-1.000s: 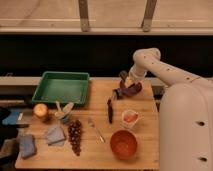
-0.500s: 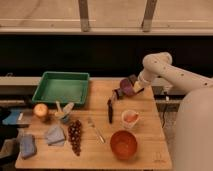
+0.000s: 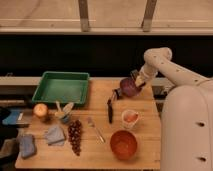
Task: Wipe purple bowl with eraser
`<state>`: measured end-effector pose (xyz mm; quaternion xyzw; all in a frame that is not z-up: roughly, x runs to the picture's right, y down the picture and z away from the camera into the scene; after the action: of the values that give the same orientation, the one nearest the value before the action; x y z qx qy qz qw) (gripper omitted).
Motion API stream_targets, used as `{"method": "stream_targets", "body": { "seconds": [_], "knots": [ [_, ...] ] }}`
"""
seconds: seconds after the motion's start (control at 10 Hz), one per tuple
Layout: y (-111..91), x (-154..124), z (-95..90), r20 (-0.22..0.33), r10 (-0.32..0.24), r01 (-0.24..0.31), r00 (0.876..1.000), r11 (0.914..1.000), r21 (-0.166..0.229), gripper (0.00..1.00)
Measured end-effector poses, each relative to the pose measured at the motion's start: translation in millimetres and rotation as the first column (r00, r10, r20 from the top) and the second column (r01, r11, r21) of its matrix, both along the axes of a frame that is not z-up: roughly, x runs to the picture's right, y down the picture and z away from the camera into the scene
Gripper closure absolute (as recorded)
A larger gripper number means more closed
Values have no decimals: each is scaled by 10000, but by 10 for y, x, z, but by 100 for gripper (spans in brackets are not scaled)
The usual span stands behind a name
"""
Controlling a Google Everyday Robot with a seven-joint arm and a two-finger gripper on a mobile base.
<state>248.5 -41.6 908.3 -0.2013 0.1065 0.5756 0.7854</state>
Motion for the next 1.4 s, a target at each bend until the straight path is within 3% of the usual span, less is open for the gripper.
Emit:
{"method": "stream_targets", "body": {
  "seconds": [0.2,0.5,0.7,1.1,1.4],
  "knots": [
    [-17,-374,22,470,-444,445,9979,9990,-20,91],
    [199,-648,-170,660,-859,864,9941,9962,-55,91],
    [287,-543,-251,479,-798,806,9957,9967,-133,91],
    [319,115,-336,-156,-298,297,9994,9995,-67,91],
    [188,149,-257,10,-248,248,9997,9997,62,91]
  ]
}}
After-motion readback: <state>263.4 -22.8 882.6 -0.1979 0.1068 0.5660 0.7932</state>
